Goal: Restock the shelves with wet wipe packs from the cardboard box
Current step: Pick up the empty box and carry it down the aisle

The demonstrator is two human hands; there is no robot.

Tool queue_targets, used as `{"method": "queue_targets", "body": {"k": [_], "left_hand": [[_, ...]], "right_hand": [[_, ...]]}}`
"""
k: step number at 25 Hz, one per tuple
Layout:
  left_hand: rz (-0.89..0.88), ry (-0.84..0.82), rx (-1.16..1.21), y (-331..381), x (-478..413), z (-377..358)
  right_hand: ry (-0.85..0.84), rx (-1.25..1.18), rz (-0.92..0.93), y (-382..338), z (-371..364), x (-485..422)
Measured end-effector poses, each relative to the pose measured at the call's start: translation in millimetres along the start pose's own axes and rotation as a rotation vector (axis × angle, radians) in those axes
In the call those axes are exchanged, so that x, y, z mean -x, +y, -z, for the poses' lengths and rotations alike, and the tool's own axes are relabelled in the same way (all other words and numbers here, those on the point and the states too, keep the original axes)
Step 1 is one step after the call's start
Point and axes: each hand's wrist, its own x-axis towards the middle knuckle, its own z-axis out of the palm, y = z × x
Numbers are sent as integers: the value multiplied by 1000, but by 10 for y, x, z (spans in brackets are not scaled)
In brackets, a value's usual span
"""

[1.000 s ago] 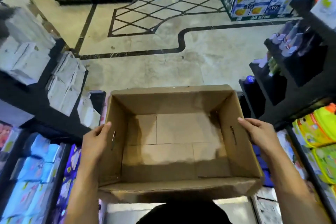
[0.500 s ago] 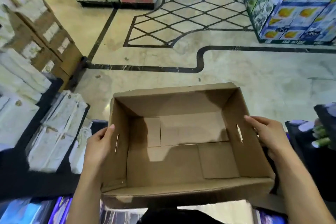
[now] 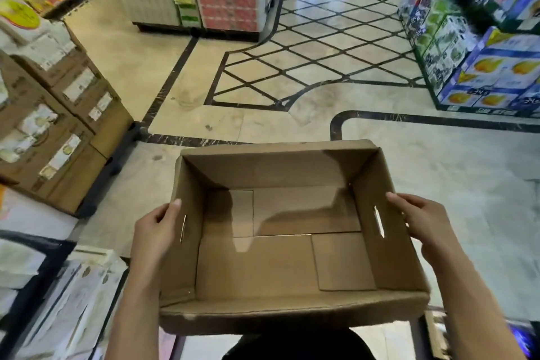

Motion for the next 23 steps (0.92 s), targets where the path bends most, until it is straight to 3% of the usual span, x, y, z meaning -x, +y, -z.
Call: {"method": "queue_targets", "body": {"k": [11, 23], "left_hand": [[119, 168, 39, 1047, -2091, -846], [317, 464, 382, 1058, -3998, -353]], "right_hand": [[-250, 86, 57, -1587, -1499, -2913], [-535, 321, 174, -3326, -4390, -4289]]}}
